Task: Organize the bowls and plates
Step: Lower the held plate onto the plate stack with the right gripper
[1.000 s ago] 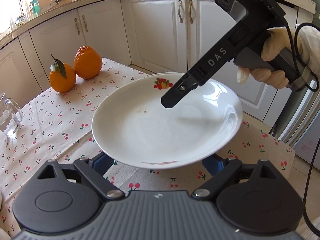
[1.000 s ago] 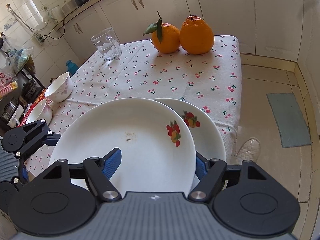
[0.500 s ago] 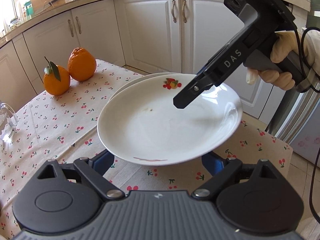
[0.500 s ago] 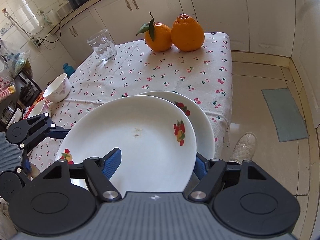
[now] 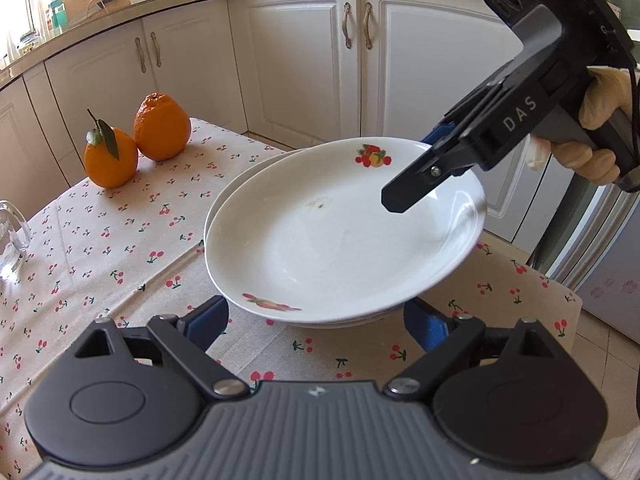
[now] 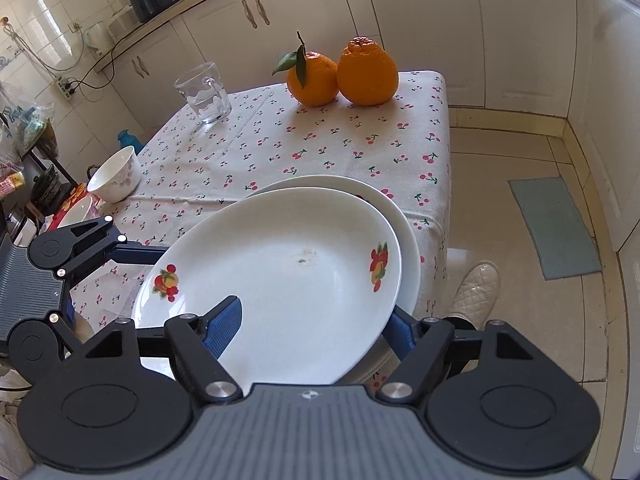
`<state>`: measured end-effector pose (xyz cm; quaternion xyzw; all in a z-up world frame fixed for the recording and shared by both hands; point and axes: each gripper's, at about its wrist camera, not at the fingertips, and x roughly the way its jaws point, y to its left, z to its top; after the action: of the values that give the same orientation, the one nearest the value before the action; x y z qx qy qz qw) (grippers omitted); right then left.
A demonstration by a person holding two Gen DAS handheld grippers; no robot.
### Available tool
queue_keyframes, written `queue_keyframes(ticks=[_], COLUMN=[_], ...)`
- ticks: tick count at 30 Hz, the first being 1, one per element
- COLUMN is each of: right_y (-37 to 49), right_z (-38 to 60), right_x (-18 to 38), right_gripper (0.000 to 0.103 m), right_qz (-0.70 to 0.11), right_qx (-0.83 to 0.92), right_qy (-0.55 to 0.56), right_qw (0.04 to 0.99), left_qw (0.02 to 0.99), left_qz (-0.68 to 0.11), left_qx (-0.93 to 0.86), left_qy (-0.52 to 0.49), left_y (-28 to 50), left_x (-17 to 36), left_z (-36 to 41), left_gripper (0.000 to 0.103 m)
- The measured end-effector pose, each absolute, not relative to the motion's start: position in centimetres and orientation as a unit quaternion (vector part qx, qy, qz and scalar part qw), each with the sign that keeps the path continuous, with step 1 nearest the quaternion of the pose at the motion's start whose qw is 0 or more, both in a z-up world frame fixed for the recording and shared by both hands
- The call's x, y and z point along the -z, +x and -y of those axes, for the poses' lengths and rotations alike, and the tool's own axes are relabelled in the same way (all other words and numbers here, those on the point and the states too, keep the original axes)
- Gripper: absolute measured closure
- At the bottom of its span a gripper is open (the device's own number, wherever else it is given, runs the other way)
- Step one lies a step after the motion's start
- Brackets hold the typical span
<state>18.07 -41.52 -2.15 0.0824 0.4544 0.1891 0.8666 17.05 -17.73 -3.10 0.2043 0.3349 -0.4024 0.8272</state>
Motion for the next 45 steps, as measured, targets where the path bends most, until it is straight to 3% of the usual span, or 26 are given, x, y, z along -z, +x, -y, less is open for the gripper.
queue_keyframes(ticks=[38,45], right_y=[15.4,14.7], right_z=[37.4,37.0], right_x=[1.7,2.0], right_gripper=[0.017,0.009], right_qz=[-0.47,-0.469], right_qx=[-0.082,-0.083], right_qy=[0.048,0.048], right_qw=[0.877,0.878], left_qw=[0.852,0.855], left_qz=[-0.298,-0.289], left_qx=[0.393,0.394], left_qy=[0.175,0.172], left_y=[14.0,13.2], left_x=[1.9,1.6], left_z=[13.2,12.2], left_gripper=[0.008,0.007])
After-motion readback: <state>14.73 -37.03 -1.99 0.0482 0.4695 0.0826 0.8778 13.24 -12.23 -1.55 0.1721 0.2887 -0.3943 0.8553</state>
